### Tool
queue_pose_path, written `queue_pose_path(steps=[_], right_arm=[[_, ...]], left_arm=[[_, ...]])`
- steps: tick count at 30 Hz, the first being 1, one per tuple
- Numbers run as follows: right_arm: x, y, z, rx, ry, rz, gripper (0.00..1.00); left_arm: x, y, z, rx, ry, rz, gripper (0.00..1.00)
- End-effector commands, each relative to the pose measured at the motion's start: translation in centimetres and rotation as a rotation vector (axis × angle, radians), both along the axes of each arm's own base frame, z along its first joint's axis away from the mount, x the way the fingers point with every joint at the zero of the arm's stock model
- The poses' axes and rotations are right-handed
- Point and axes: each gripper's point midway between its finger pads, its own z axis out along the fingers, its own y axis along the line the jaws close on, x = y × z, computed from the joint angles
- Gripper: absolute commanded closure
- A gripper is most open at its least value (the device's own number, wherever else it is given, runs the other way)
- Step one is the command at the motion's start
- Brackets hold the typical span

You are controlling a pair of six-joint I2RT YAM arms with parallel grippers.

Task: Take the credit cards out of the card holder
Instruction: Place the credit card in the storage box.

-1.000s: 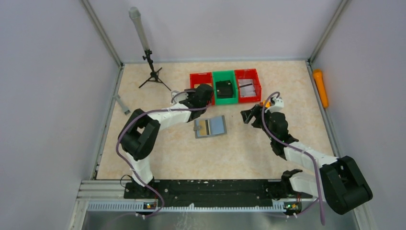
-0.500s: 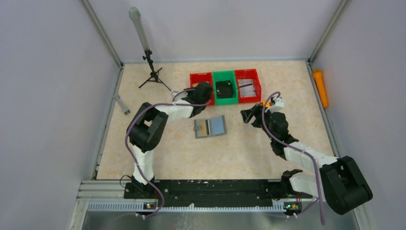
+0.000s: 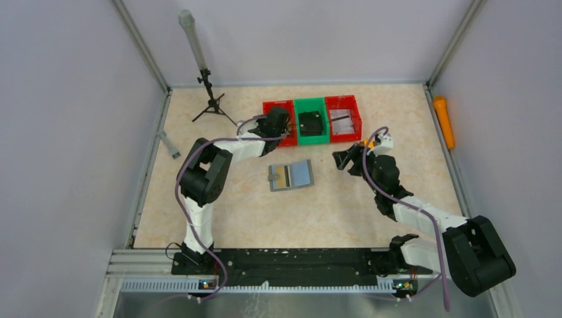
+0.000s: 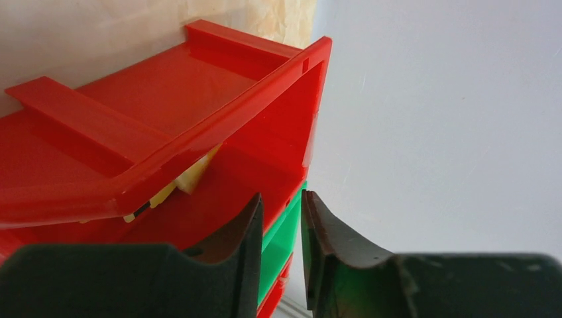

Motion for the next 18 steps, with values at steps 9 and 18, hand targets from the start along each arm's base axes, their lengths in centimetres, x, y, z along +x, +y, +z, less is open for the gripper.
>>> queue_pose_path(steps=[9,18], right_arm=[[0.5,0.5,1.1,0.016,-0.042,0.023,0.21],[0.7,6.4,-1.4,0.043,0.101,0.322,0.04]], left_arm=[[-3.0,0.8,4.1,0.058,-0.059,-0.099,0.65],[-7.7,4.0,5.7,0.513,-0.098,-0.554,0.33]])
